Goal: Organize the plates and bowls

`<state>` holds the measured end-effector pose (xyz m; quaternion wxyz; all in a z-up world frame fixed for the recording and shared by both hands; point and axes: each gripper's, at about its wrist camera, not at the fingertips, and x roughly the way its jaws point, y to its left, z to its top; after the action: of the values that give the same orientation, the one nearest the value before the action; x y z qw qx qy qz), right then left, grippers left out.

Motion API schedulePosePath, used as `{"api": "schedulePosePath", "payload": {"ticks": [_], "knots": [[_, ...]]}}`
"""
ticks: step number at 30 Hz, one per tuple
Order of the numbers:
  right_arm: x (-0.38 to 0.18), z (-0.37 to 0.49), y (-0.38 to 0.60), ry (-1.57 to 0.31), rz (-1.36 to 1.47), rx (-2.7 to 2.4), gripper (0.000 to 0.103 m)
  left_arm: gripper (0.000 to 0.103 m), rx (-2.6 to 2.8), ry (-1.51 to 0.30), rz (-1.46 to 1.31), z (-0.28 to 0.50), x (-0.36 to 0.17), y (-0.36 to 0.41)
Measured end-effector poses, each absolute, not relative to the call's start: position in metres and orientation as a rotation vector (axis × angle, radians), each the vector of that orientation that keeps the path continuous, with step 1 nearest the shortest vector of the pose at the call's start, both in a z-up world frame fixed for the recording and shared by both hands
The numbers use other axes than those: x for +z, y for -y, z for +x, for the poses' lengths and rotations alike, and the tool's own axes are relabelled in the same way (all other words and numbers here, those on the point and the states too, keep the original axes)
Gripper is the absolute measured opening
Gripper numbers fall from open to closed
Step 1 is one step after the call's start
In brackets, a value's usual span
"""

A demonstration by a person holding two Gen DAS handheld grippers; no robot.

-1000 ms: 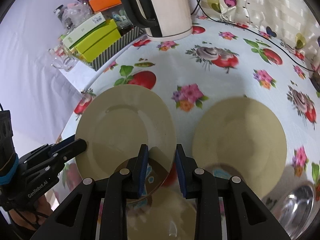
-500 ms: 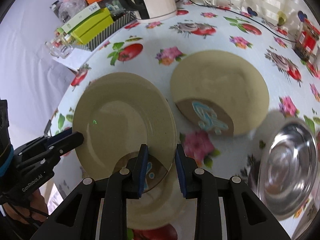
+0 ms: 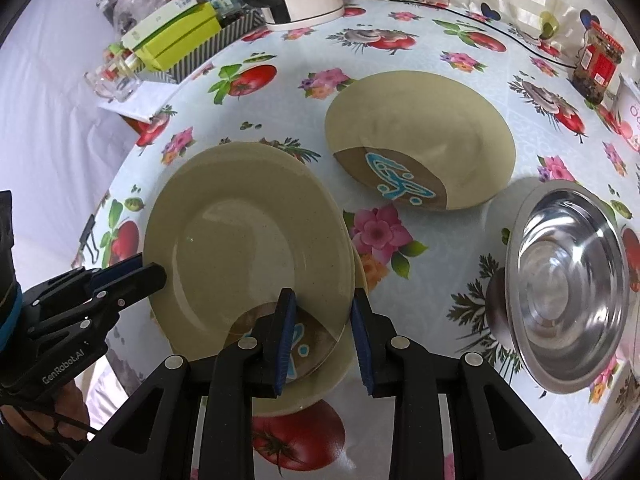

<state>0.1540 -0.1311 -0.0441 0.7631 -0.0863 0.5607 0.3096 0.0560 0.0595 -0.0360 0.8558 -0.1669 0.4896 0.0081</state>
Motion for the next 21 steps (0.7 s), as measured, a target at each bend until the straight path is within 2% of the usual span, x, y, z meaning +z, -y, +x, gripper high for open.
{"api": "schedulePosePath", "payload": {"ticks": [21], "knots": [[-0.044,0.139,0.139,-1.177,-0.249,0.637,0.03,0.023,-0.003,-1.029,-0.311,0.052,-0.041,-0.05]]}}
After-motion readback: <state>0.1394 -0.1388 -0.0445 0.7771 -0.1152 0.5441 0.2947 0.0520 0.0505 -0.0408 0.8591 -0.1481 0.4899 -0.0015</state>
